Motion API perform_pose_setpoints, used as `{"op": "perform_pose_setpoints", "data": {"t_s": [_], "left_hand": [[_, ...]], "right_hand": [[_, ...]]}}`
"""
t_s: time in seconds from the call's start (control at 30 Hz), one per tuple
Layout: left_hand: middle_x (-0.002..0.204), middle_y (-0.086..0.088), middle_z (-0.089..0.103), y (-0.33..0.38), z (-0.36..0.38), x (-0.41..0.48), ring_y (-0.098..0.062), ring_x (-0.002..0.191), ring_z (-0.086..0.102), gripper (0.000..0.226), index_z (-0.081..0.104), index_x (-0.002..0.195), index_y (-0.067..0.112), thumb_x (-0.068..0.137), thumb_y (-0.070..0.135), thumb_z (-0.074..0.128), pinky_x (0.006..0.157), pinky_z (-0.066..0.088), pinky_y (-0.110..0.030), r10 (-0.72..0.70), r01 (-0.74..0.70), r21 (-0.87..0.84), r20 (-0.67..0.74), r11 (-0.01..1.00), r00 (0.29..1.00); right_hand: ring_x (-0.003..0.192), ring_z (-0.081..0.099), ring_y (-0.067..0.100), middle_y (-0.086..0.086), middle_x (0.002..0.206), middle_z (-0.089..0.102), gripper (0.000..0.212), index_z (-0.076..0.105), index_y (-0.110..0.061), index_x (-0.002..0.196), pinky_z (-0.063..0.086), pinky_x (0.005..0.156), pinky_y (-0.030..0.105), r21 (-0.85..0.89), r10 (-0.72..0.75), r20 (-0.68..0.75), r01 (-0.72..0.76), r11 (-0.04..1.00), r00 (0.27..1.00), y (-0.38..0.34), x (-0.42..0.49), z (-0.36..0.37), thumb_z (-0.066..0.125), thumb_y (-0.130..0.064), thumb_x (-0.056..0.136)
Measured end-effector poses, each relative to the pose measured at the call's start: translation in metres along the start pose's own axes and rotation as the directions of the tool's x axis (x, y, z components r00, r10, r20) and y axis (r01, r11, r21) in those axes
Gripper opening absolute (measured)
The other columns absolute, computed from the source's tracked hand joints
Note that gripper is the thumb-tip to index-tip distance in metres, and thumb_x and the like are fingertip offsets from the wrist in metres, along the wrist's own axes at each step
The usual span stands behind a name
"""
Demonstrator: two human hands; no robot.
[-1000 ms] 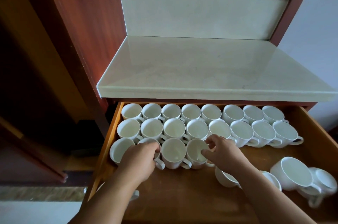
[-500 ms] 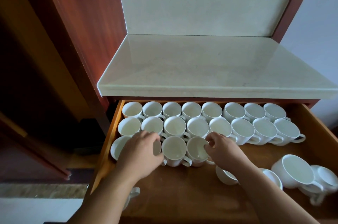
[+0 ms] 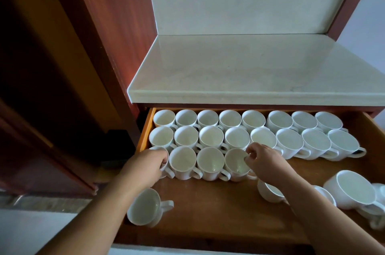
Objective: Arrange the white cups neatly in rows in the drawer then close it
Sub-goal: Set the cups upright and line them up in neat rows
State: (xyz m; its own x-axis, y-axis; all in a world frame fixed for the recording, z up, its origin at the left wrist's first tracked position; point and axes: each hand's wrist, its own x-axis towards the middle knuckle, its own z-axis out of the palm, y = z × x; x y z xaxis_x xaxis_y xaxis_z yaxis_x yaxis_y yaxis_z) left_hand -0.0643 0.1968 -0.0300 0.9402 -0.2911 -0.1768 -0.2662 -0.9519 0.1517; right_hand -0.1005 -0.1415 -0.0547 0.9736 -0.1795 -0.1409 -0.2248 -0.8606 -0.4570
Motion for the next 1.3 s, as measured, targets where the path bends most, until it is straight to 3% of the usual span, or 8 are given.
{"op": "perform_pose_setpoints", "data": {"t_s": [0.2, 0.33, 0.47, 0.6, 0.73, 0.93, 1.1, 1.3], "left_hand": [[0.071, 0.005, 0.055, 0.0, 0.006, -0.001, -0.012, 0.061, 0.049, 0.024, 0.047, 0.077, 0.028, 0.087, 0.026, 0.069, 0.051, 0.038, -0.027, 0.001, -0.002, -0.016, -0.073, 1.0, 0.997], [0.098, 0.015, 0.061, 0.011, -0.006, 0.001, -0.006, 0.087, 0.059, 0.017, 0.056, 0.094, 0.036, 0.089, 0.031, 0.072, 0.071, 0.055, -0.029, 0.007, -0.016, -0.089, -0.1, 0.996, 0.995], [0.097, 0.02, 0.063, 0.059, -0.02, 0.011, -0.001, 0.089, 0.061, 0.018, 0.063, 0.103, 0.039, 0.087, 0.034, 0.07, 0.079, 0.057, -0.032, 0.139, -0.168, -0.272, -0.12, 0.948, 0.983], [0.105, 0.017, 0.063, 0.136, -0.016, 0.018, -0.006, 0.095, 0.062, 0.029, 0.066, 0.116, 0.036, 0.087, 0.034, 0.07, 0.084, 0.055, -0.033, 0.348, -0.348, -0.345, -0.063, 0.872, 0.935], [0.128, 0.008, 0.056, 0.21, 0.005, 0.017, -0.017, 0.115, 0.057, 0.048, 0.055, 0.131, 0.034, 0.086, 0.041, 0.07, 0.093, 0.049, -0.035, 0.543, -0.532, -0.228, -0.015, 0.816, 0.839], [0.148, -0.005, 0.038, 0.274, 0.039, 0.025, -0.029, 0.136, 0.041, 0.079, 0.032, 0.147, 0.024, 0.084, 0.036, 0.077, 0.112, 0.038, -0.043, 0.553, -0.567, 0.073, 0.149, 0.821, 0.82], [0.142, -0.005, 0.042, 0.294, 0.048, 0.03, -0.029, 0.135, 0.042, 0.064, 0.04, 0.144, 0.022, 0.088, 0.023, 0.071, 0.111, 0.038, -0.04, 0.455, -0.491, 0.168, 0.214, 0.855, 0.865], [0.145, 0.002, 0.041, 0.299, 0.041, 0.029, -0.023, 0.137, 0.041, 0.073, 0.039, 0.15, 0.027, 0.085, 0.015, 0.07, 0.114, 0.035, -0.036, 0.439, -0.465, 0.11, 0.196, 0.879, 0.877]], "right_hand": [[0.084, 0.057, 0.01, -0.008, 0.097, 0.063, 0.021, 0.063, -0.024, 0.112, 0.043, 0.065, 0.024, 0.009, 0.006, 0.0, -0.006, 1.0, 1.0, -0.002, -0.003, -0.001, 0.059, -0.033, 0.094], [0.088, 0.056, 0.017, -0.01, 0.093, 0.058, 0.011, 0.06, -0.024, 0.103, 0.039, 0.068, 0.029, 0.052, 0.055, -0.092, -0.051, 0.997, 0.994, 0.002, -0.005, -0.027, 0.057, -0.032, 0.095], [0.086, 0.057, 0.019, -0.009, 0.091, 0.062, 0.011, 0.064, -0.024, 0.102, 0.039, 0.067, 0.029, -0.014, 0.08, -0.114, -0.082, 0.996, 0.99, 0.019, -0.011, -0.071, 0.059, -0.031, 0.094], [0.089, 0.058, 0.015, -0.012, 0.095, 0.064, 0.017, 0.065, -0.031, 0.106, 0.043, 0.075, 0.027, -0.203, 0.103, 0.063, -0.088, 0.975, 0.993, 0.051, -0.03, -0.096, 0.065, -0.038, 0.091], [0.107, 0.062, 0.0, -0.019, 0.111, 0.066, 0.037, 0.061, -0.039, 0.114, 0.045, 0.086, 0.017, -0.259, -0.06, 0.368, 0.164, 0.952, 0.928, 0.077, -0.052, -0.098, 0.069, -0.06, 0.084], [0.121, 0.056, 0.021, -0.004, 0.135, 0.052, 0.082, 0.049, -0.031, 0.136, 0.051, 0.099, 0.04, -0.41, -0.009, 0.437, 0.208, 0.888, 0.9, 0.12, -0.072, -0.086, 0.084, -0.056, 0.067], [0.125, 0.053, 0.032, 0.009, 0.136, 0.046, 0.079, 0.036, -0.022, 0.143, 0.051, 0.099, 0.045, -0.482, -0.157, 0.451, 0.388, 0.786, 0.879, 0.141, -0.067, -0.068, 0.081, -0.034, 0.079], [0.119, 0.057, 0.032, 0.011, 0.131, 0.052, 0.079, 0.046, -0.023, 0.135, 0.049, 0.095, 0.042, -0.401, -0.271, 0.494, 0.493, 0.772, 0.826, 0.135, -0.061, -0.095, 0.087, -0.038, 0.069]]}}
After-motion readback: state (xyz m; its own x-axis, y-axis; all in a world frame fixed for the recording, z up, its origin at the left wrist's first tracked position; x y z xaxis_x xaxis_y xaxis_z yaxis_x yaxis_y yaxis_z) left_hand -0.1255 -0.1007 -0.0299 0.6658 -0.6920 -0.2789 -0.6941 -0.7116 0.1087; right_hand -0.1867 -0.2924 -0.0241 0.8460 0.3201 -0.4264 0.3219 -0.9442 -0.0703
